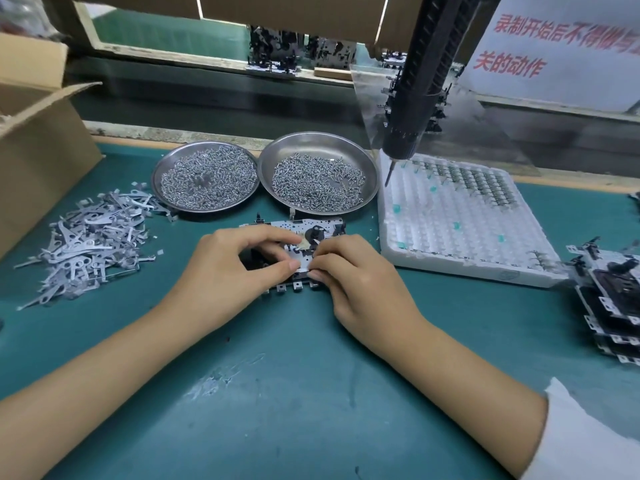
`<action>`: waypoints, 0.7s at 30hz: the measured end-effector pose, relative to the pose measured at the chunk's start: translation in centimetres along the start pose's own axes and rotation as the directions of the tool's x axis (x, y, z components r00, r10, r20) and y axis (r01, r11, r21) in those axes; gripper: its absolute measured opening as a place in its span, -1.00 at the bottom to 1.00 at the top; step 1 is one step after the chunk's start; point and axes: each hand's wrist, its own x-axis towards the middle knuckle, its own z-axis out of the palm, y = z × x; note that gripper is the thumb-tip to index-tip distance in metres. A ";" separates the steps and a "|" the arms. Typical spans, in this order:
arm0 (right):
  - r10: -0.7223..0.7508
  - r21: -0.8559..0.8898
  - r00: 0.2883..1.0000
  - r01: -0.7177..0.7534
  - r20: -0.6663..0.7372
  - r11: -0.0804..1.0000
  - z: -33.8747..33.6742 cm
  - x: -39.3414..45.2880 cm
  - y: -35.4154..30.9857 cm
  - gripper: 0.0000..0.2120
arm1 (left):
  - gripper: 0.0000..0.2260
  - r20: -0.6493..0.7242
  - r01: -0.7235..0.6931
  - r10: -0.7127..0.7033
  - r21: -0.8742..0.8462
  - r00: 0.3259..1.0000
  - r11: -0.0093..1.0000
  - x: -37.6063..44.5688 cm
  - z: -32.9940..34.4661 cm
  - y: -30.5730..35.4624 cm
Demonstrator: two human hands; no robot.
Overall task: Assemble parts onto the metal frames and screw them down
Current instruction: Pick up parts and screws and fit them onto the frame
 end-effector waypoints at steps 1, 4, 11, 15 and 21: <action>-0.006 -0.029 1.000 0.006 -0.007 1.000 0.1 0.1 -0.2 -0.90 | -0.76 0.005 0.008 -0.008 0.003 1.000 1.000 0.1 0.0 0.0; -0.005 -0.074 1.000 0.003 -0.020 0.997 0.2 0.1 -0.4 -0.97 | -0.78 0.029 0.026 -0.026 0.002 0.999 1.000 0.5 0.1 -0.1; 0.010 -0.049 0.999 -0.012 -0.045 0.999 0.6 0.2 -0.4 -0.98 | -0.75 0.064 0.020 -0.020 0.009 0.998 1.000 0.9 -0.2 -0.2; 0.094 0.075 0.993 -0.088 -0.068 0.993 0.4 0.1 0.1 -0.96 | -0.70 0.073 0.007 -0.008 0.007 0.997 1.000 0.9 -0.5 -0.1; 0.377 0.393 0.915 -0.297 -0.143 0.870 -0.1 0.6 0.5 -0.88 | -0.73 0.064 -0.009 0.008 0.024 0.998 1.000 0.6 -0.4 0.0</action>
